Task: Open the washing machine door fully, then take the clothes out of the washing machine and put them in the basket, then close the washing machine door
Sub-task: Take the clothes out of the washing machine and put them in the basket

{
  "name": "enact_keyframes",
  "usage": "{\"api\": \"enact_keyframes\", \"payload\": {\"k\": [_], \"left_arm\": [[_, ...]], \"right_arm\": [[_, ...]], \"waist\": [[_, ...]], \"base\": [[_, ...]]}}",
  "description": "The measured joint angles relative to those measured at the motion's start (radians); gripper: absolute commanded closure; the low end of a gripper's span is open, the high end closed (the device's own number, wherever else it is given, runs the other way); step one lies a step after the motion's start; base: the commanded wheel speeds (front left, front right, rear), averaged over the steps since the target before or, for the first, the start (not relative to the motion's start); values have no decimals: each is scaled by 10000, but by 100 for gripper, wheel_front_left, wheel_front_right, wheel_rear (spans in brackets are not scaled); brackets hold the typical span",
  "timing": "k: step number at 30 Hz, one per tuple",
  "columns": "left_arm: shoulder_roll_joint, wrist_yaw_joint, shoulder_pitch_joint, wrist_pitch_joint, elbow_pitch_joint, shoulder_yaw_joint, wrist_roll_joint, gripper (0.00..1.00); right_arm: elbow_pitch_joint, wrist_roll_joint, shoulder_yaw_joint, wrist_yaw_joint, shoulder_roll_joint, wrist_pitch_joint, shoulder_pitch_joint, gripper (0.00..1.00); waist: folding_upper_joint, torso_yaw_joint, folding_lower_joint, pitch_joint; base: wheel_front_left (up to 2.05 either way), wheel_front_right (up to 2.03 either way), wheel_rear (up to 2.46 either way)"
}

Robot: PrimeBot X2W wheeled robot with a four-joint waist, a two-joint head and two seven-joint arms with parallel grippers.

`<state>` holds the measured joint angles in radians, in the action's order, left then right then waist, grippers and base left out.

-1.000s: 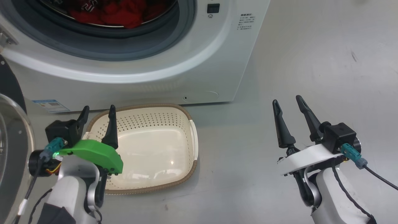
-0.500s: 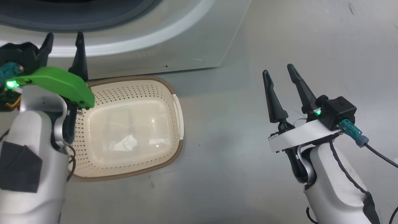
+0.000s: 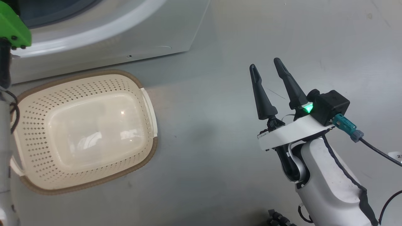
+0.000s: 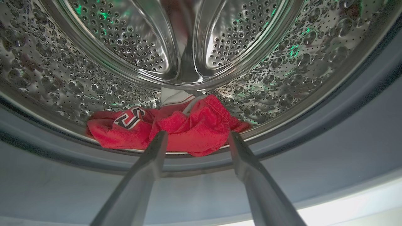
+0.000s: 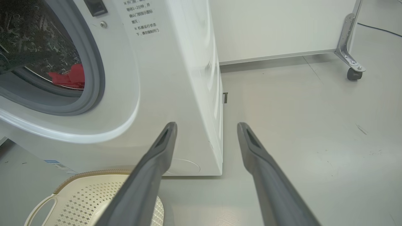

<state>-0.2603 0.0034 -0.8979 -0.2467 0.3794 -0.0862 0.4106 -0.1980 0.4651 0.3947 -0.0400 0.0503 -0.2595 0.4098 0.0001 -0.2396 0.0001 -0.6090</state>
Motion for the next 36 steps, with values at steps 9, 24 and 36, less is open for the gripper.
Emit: {"api": "enact_keyframes", "payload": {"k": [9,24,36], "left_arm": [[-692,-59,-1493,-623,656,-100,-401,0],[-1252,67,-2560,-1453,2079,-157,-938,0],[-1344,447,-2906,-1875,3003,-203,-1202,100]], "right_arm": [[161,401,418,125,0,0,204,0],[301,790,761,332,-10,0,532,0],[290,798,813,428,-12,0,704,0]], "waist": [[0,-830,0,-448],[0,-1664,0,-1148],[0,-1680,0,-1223]], "base": [[0,0,0],[0,0,0],[0,0,0]]}}
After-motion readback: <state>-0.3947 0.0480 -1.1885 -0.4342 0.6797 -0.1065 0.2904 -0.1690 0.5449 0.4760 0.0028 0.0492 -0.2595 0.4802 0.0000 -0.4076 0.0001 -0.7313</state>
